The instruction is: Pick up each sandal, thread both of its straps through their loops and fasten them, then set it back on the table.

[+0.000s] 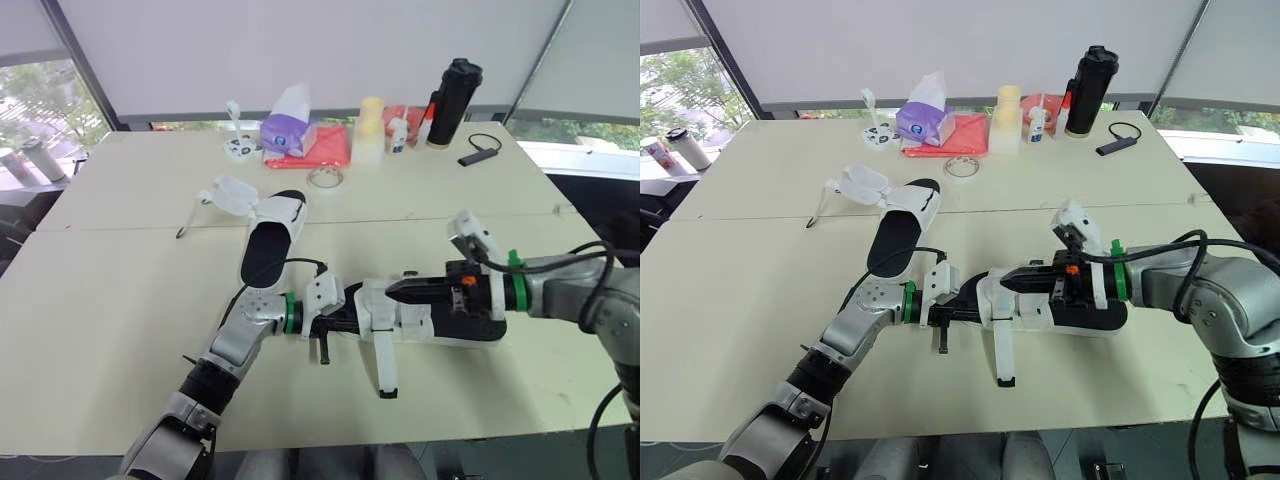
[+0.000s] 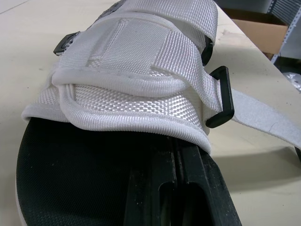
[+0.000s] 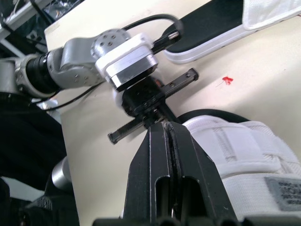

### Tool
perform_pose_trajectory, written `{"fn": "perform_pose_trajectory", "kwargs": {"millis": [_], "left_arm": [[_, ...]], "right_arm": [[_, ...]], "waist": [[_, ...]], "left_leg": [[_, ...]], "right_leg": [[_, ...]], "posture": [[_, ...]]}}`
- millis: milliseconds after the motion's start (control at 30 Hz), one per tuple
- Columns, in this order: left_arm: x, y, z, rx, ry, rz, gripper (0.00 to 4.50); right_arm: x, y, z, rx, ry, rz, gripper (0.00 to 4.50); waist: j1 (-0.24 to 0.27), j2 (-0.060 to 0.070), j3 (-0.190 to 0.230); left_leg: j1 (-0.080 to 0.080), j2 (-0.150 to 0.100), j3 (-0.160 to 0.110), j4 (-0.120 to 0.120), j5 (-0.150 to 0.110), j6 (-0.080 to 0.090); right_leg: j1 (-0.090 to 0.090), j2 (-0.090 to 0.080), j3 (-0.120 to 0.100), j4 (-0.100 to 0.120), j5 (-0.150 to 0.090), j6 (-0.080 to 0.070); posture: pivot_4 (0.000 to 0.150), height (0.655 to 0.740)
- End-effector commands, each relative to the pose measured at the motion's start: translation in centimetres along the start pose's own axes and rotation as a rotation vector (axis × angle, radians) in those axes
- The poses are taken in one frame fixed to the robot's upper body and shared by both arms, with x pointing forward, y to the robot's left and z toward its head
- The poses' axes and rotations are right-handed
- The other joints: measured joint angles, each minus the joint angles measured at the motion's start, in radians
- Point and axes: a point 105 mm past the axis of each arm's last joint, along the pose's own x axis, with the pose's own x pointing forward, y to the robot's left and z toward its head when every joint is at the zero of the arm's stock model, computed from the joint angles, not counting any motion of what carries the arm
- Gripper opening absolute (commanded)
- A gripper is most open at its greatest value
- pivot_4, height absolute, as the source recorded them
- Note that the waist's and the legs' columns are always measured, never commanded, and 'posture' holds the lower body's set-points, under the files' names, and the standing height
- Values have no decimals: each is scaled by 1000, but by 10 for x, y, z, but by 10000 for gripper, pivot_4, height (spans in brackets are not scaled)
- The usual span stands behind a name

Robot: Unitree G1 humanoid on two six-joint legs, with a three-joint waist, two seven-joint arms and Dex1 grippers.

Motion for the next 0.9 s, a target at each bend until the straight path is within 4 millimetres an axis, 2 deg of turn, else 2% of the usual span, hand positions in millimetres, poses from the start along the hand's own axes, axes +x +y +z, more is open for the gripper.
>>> {"fn": "perform_pose_trajectory", "kwargs": {"millis": [33,133,233,333,500,700,800,900], "left_arm": [[0,-4,-8,-17,30,-6,0],[-1,-4,-9,-19,31,-2,0],[-1,-5,-9,-21,31,1,0],[-1,-4,-9,-21,30,1,0],[0,-5,-8,-22,28,-2,0],[1,-8,-9,-24,29,-9,0],[2,-9,-9,-27,28,-13,0],[2,-10,-10,-26,30,-16,0]], "right_arm": [[-3,1,5,-52,-1,-12,105],[-6,2,-3,-91,30,-26,105],[-10,13,-16,-103,80,5,105],[-12,25,-30,-76,115,42,9392],[-11,33,-63,-6,201,40,33775],[-7,40,-84,97,214,60,33775],[-1,35,-98,174,214,39,33775],[5,36,-99,198,196,50,33775]], "waist": [[-1,0,0],[-2,0,0],[-1,0,0],[-2,1,0],[-1,1,0],[-2,1,0],[-2,0,-1],[-2,0,-1]], "left_leg": [[0,0,0,0,0,0],[0,0,0,0,0,0],[0,0,0,0,0,0],[0,0,1,0,0,0],[1,0,0,1,0,0],[1,0,0,1,0,0],[1,1,0,1,0,0],[1,1,0,1,0,0]], "right_leg": [[0,0,0,0,0,0],[0,0,0,0,0,0],[0,0,0,0,0,1],[0,0,0,0,1,2],[1,0,0,1,-1,0],[1,0,0,1,-1,0],[1,0,0,1,-1,0],[1,0,0,1,-1,0]], "posture": [[1500,7400],[1500,7400],[1500,7400],[1500,7400],[1500,7400],[1500,7400],[1500,7400],[1500,7400]]}}
